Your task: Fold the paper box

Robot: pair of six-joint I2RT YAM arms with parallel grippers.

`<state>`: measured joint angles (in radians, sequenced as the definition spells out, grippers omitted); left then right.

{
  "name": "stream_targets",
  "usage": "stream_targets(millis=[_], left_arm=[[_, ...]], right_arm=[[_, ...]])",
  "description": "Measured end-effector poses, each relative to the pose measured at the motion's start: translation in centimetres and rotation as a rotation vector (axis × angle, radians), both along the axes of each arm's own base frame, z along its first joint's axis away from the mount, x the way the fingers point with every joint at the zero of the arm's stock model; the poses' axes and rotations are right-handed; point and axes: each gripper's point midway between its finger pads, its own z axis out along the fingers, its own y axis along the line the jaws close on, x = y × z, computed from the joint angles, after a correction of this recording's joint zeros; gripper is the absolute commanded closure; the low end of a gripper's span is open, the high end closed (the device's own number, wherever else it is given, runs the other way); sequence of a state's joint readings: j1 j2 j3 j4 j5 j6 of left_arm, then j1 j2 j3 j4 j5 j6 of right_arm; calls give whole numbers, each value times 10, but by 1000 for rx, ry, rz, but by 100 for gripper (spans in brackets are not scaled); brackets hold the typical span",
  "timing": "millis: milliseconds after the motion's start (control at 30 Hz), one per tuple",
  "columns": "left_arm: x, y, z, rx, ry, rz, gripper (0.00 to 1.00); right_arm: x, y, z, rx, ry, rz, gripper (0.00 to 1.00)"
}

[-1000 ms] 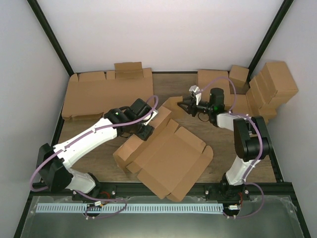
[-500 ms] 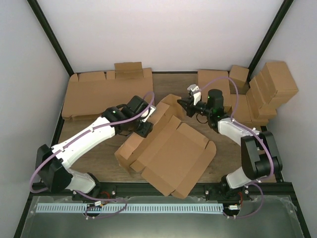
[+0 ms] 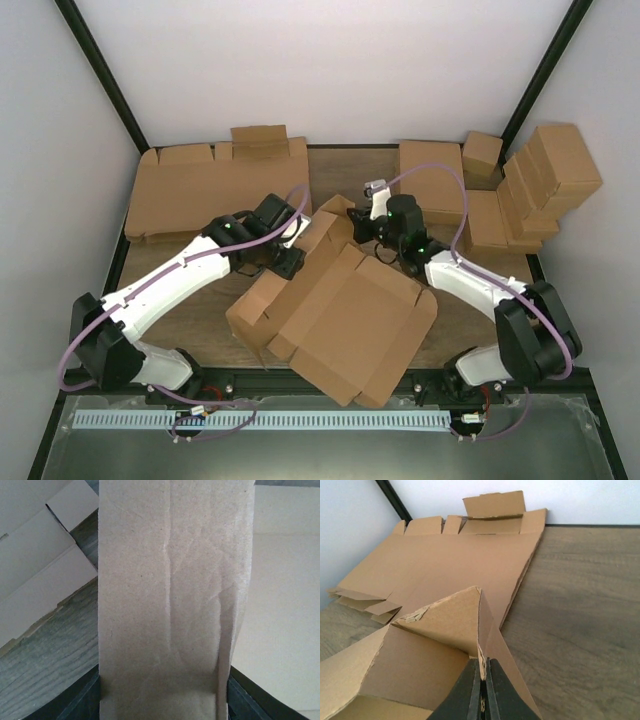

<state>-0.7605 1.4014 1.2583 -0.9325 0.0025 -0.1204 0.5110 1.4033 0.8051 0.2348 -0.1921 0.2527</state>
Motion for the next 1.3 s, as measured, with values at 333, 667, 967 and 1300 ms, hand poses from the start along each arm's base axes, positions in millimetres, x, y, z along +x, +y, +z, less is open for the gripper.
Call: stream_targets(millis=[333,667,967,1300], left_arm=[[-10,-5,-10,37,30,-38,45],[-17,-12,-10,121,-33,-73,45],[-28,-27,-7,132,-53,-143,45],[-35,-37,-5,144,-93,-192,45]], right_arm=[[-29,-9,-18,56,60,-114,99],[-61,-16,-18,83,28,-143,95],[-93,-12,-35,110,35,-51,82],[-112,-5,-44,79,58,42,55]])
